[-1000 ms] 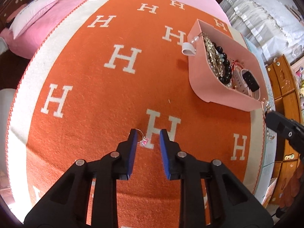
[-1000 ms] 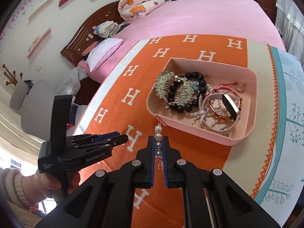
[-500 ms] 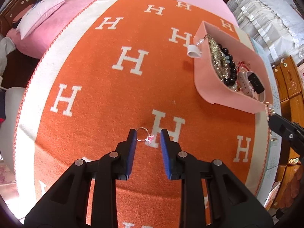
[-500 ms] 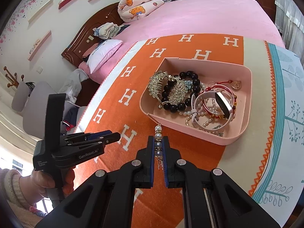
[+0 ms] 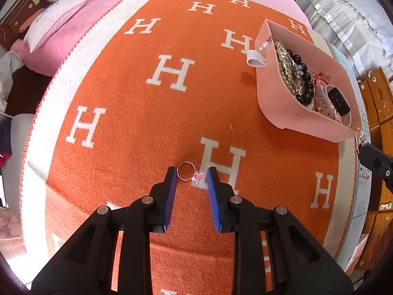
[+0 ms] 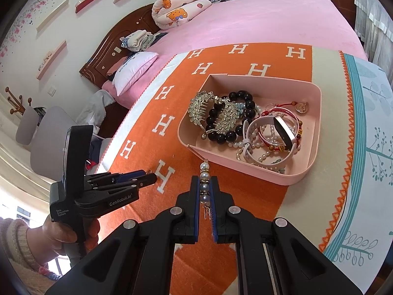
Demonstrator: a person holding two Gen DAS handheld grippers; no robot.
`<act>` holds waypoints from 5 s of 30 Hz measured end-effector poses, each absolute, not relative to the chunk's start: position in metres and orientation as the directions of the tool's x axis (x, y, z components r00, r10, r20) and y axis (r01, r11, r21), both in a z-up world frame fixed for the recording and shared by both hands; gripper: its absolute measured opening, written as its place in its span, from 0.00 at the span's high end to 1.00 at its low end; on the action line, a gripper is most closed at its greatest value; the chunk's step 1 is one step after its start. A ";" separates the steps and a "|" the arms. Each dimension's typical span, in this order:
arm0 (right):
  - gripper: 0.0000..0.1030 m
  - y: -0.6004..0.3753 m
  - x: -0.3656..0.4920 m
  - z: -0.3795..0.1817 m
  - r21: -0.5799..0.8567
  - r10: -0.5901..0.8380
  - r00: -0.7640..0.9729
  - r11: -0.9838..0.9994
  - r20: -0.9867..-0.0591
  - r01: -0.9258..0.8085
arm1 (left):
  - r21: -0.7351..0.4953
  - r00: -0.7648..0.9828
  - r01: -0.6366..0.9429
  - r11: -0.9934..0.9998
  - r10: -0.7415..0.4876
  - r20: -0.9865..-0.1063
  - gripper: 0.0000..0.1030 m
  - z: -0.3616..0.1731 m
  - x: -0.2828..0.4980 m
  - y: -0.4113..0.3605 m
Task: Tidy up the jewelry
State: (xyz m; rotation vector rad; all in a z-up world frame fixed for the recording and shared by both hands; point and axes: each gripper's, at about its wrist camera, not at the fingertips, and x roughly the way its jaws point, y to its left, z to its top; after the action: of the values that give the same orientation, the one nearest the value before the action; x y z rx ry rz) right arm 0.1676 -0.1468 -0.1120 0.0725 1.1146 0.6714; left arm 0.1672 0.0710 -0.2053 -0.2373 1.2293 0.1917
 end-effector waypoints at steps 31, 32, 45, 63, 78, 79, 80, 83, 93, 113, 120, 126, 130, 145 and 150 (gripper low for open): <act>0.93 -0.159 0.198 -0.089 0.373 0.509 0.378 0.847 -0.773 -0.379 | -0.176 0.572 -0.043 0.984 -0.120 -0.812 0.94 -0.091 0.216 -0.004; 0.93 -0.160 0.203 -0.088 0.369 0.501 0.390 0.854 -0.773 -0.367 | -0.176 0.572 -0.031 0.984 -0.127 -0.811 0.94 -0.090 0.221 -0.010; 0.77 -0.162 0.240 -0.082 0.322 0.402 0.444 0.914 -0.801 -0.246 | -0.100 0.506 -0.032 0.994 -0.070 -0.860 0.66 -0.103 0.241 -0.030; 0.45 -0.166 0.145 -0.041 0.294 0.349 0.482 0.937 -0.804 -0.188 | -0.066 0.498 -0.109 0.992 -0.003 -0.867 0.30 -0.057 0.147 0.013; 0.31 -0.175 0.002 0.031 0.290 0.292 0.525 0.953 -0.799 -0.088 | -0.002 0.613 -0.015 1.000 0.008 -0.790 0.30 0.030 0.040 0.001; 0.30 -0.175 -0.005 0.036 0.286 0.285 0.532 0.955 -0.798 -0.083 | 0.000 0.614 -0.014 1.000 0.009 -0.789 0.30 0.032 0.035 0.001; 0.30 -0.174 -0.011 0.040 0.278 0.275 0.539 0.957 -0.796 -0.077 | -0.002 0.615 -0.013 1.000 0.007 -0.789 0.30 0.034 0.033 0.001; 0.29 -0.172 -0.026 0.053 0.263 0.253 0.563 0.963 -0.787 -0.066 | 0.003 0.608 -0.017 1.000 0.012 -0.794 0.30 0.037 0.023 0.001; 0.26 -0.155 -0.060 0.077 0.202 0.205 0.605 0.977 -0.770 -0.074 | -0.004 0.586 -0.079 0.997 0.043 -0.810 0.30 0.039 0.002 0.012; 0.25 -0.133 -0.059 0.082 0.170 0.192 0.591 0.981 -0.784 -0.094 | 0.003 0.573 -0.080 0.997 0.049 -0.818 0.30 0.042 0.003 0.019; 0.25 -0.135 -0.055 0.078 0.162 0.185 0.598 0.982 -0.780 -0.093 | 0.004 0.576 -0.074 0.997 0.046 -0.816 0.30 0.039 0.006 0.020; 0.25 -0.137 -0.056 0.079 0.159 0.182 0.600 0.983 -0.779 -0.092 | 0.005 0.575 -0.076 0.997 0.048 -0.817 0.30 0.039 0.006 0.019; 0.25 -0.136 -0.056 0.079 0.158 0.182 0.599 0.983 -0.780 -0.092 | 0.005 0.574 -0.078 0.997 0.049 -0.817 0.30 0.039 0.007 0.020; 0.25 -0.134 -0.056 0.080 0.159 0.180 0.600 0.983 -0.780 -0.089 | 0.012 0.576 -0.084 0.996 0.058 -0.815 0.30 0.039 0.008 0.021; 0.25 -0.133 -0.056 0.080 0.158 0.179 0.599 0.983 -0.780 -0.089 | 0.011 0.575 -0.084 0.996 0.057 -0.816 0.30 0.039 0.008 0.021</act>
State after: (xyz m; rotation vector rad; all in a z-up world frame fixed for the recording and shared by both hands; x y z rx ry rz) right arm -0.0561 -0.1332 0.0800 0.1062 0.9154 0.1557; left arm 0.0078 0.0212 0.0394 -0.0300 0.9545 0.0824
